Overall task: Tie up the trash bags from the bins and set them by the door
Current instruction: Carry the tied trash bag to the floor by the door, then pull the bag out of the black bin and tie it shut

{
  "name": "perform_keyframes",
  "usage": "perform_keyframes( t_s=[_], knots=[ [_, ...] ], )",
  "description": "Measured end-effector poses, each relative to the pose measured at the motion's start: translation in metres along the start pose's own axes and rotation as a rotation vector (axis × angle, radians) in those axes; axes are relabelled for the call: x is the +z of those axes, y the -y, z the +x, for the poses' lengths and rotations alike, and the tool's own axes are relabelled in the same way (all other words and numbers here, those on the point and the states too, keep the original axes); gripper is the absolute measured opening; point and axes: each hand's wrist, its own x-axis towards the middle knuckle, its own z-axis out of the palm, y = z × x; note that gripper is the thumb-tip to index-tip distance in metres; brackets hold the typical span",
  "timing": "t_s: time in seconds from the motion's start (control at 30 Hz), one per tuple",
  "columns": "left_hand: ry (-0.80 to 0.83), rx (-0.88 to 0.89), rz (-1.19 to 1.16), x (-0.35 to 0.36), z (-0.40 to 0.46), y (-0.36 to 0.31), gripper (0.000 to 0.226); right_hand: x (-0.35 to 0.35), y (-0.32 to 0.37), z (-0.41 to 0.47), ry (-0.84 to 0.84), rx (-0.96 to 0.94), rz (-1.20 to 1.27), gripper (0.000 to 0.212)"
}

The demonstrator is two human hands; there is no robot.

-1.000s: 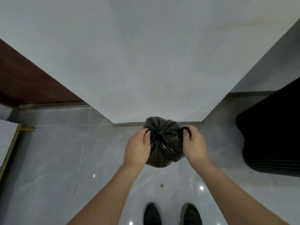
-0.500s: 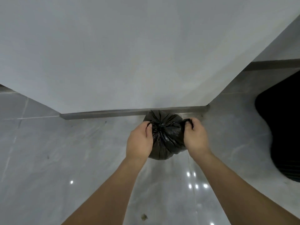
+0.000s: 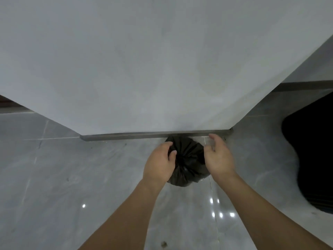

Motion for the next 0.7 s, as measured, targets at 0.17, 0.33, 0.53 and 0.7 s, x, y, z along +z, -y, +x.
perform_keyframes(
  t_s=[0.17, 0.33, 0.53, 0.7],
  knots=[
    [-0.089, 0.044, 0.179, -0.110, -0.047, -0.051, 0.041, -0.056, 0.089, -0.069, 0.088, -0.167, -0.175, 0.045],
    [-0.154, 0.093, 0.265, -0.234, -0.107, -0.120, 0.046, -0.136, 0.199, -0.147, 0.199, -0.379, -0.409, 0.050],
    [-0.308, 0.213, 0.346, -0.439, -0.214, -0.260, 0.046, -0.287, 0.373, -0.286, 0.099, -0.600, -0.602, 0.054],
    [-0.567, 0.277, 0.399, -0.580, -0.319, -0.334, 0.041, -0.394, 0.473, -0.408, 0.006, -0.767, -0.738, 0.058]
  ],
)
